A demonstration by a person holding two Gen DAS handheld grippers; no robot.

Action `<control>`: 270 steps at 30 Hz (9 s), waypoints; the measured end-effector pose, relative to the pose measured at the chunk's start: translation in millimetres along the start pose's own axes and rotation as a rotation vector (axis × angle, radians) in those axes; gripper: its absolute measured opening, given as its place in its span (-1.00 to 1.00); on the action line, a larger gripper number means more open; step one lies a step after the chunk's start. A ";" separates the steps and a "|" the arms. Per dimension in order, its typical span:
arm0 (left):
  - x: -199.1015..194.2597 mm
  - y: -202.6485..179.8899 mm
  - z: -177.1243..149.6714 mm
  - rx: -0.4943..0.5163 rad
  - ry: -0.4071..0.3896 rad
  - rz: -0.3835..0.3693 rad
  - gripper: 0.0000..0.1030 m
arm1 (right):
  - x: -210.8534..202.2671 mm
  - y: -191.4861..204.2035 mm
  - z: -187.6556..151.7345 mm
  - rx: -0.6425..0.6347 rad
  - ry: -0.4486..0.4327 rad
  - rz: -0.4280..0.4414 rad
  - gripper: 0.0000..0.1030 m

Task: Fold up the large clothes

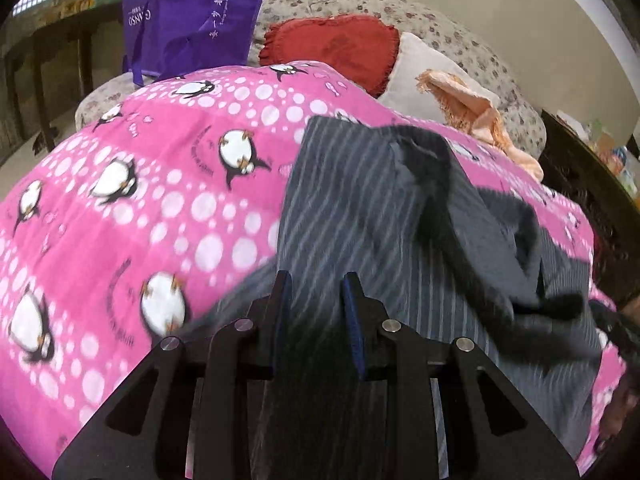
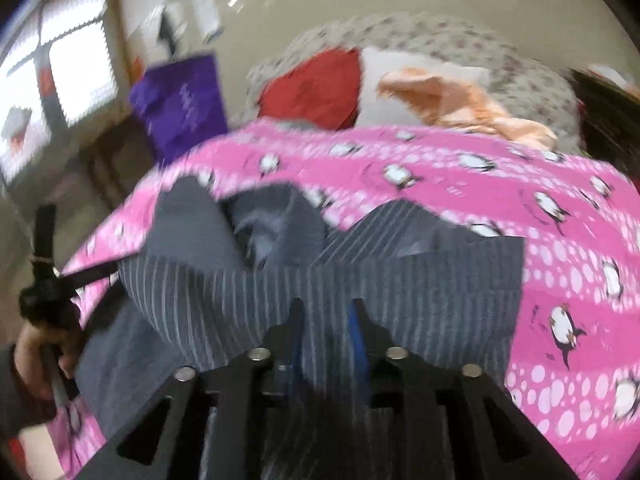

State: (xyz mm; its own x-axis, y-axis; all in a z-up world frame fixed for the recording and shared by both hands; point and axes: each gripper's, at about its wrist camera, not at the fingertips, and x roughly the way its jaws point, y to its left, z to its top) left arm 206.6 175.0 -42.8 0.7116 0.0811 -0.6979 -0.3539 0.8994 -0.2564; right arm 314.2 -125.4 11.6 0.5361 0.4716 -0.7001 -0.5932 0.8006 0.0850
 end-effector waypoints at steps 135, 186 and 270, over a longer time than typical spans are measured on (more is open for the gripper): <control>-92.5 27.9 -145.9 0.140 -0.021 -0.032 0.37 | -61.8 85.6 -198.7 0.142 -0.073 -0.189 0.32; -93.9 28.5 -73.2 0.175 -0.017 0.004 0.37 | -106.5 63.0 -191.8 0.177 -0.044 -0.268 -0.07; -16.1 42.2 -28.7 0.135 0.350 -0.502 0.52 | -82.8 82.5 -226.9 0.070 -0.103 -0.427 0.10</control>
State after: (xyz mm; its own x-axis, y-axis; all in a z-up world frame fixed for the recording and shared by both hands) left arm 162.8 199.3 -61.7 0.5223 -0.4905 -0.6976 0.0679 0.8393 -0.5394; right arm 84.6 -182.3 -84.3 0.7833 0.1245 -0.6091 -0.2651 0.9531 -0.1460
